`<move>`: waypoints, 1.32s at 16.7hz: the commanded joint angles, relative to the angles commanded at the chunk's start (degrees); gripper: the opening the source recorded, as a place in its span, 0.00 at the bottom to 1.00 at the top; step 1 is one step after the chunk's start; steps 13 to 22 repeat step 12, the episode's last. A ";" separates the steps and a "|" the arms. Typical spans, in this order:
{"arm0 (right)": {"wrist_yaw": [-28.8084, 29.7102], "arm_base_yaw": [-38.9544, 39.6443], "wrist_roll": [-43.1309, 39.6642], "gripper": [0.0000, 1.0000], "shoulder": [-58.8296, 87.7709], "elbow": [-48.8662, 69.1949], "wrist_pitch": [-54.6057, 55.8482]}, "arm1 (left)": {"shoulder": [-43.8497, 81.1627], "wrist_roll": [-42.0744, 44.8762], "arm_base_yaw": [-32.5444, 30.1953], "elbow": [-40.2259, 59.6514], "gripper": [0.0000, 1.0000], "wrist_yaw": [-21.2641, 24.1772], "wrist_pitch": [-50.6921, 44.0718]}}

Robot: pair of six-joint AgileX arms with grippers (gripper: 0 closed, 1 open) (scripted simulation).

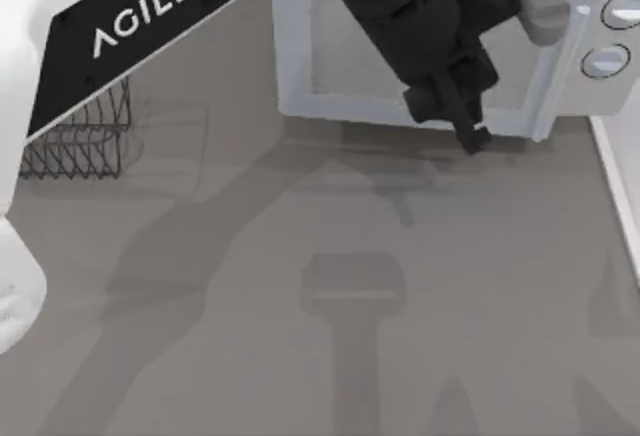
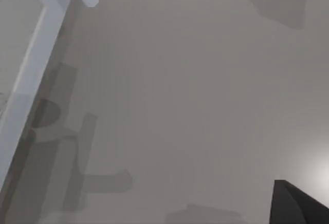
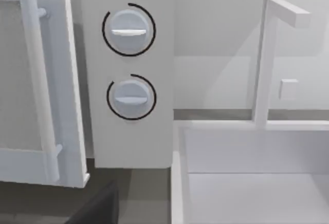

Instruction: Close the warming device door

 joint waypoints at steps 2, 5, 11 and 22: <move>0.00 0.00 0.00 1.00 0.00 0.00 0.00 | 1.40 -0.04 -1.30 0.65 0.00 0.60 -0.89; 0.00 0.00 0.00 1.00 0.00 0.00 0.00 | 3.69 -0.84 -2.33 1.40 0.00 1.25 -2.49; 0.00 0.00 0.00 1.00 0.00 0.00 0.00 | 3.68 -1.92 -1.22 6.17 0.00 -1.05 -1.52; 0.00 0.00 0.00 1.00 0.00 0.00 0.00 | 3.65 -1.93 -1.19 6.20 0.00 -1.09 -1.49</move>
